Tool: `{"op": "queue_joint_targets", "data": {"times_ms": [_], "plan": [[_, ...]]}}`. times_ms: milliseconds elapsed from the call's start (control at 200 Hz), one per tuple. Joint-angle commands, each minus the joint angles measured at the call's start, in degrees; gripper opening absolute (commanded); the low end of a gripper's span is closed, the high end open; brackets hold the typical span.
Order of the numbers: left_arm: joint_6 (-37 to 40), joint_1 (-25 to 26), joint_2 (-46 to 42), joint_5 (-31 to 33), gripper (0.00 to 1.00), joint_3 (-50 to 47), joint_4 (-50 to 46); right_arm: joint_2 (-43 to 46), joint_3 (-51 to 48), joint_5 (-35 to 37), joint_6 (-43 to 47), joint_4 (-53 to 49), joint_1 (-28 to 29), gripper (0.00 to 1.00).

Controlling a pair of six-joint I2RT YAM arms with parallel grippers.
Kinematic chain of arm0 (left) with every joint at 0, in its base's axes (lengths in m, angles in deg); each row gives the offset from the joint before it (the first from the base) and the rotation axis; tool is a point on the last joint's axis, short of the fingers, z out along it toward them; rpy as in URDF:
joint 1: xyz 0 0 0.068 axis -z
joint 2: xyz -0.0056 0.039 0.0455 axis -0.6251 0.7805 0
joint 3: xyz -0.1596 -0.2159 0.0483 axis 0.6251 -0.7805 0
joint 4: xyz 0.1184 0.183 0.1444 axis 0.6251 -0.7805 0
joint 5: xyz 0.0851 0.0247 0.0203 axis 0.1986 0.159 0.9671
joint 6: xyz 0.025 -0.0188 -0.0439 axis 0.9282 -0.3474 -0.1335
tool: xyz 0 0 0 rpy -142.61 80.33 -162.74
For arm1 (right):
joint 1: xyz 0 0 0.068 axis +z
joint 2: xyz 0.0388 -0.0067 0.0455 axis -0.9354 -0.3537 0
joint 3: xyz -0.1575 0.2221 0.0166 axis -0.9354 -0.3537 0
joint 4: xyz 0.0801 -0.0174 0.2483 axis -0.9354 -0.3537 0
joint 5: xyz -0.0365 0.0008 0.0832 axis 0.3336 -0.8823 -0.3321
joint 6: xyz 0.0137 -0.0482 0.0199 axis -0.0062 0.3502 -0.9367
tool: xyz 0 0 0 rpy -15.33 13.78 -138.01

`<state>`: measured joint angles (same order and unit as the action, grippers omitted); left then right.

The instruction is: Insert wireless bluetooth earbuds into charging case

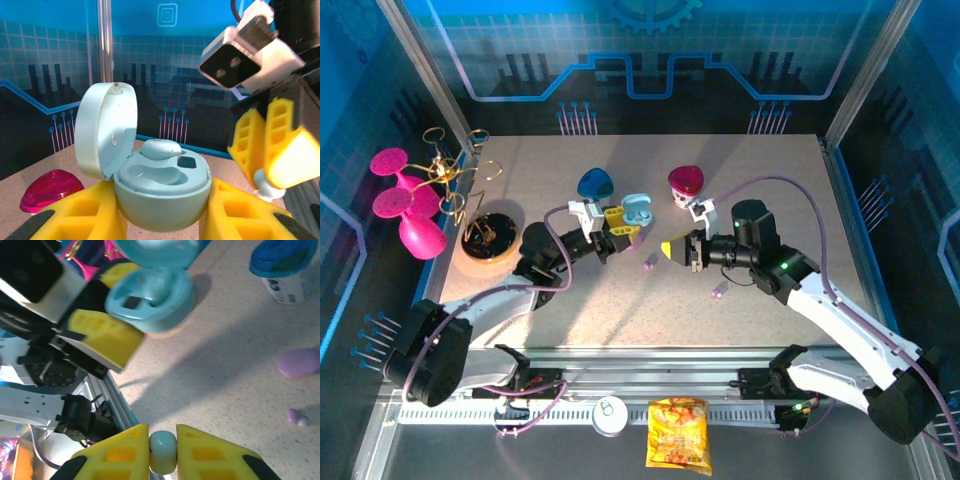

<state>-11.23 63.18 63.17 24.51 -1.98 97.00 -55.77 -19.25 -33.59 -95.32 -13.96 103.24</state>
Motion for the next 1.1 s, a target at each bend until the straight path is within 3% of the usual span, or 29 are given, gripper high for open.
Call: {"op": "queue_joint_targets", "data": {"times_ms": [0,200,455,1096], "plan": [[0.32,-0.1,1.88,-0.87,0.24,-1.12,6.72,-1.37,4.58,-1.46,0.3,5.21,2.08,0.12],[1.14,0.2,3.15,-1.31,0.23,-0.63,5.79,-8.13,13.37,-0.89,3.02,6.36,4.27,0.11],[2.84,0.31,1.84,-1.06,0.23,-0.27,3.59,-15.19,22.51,3.99,7.15,-0.02,5.83,0.11],[2.74,0.38,0.52,0.68,0.22,0.78,2.54,-21.46,27.4,17.56,11.51,-10.74,9.54,0.11]]}}
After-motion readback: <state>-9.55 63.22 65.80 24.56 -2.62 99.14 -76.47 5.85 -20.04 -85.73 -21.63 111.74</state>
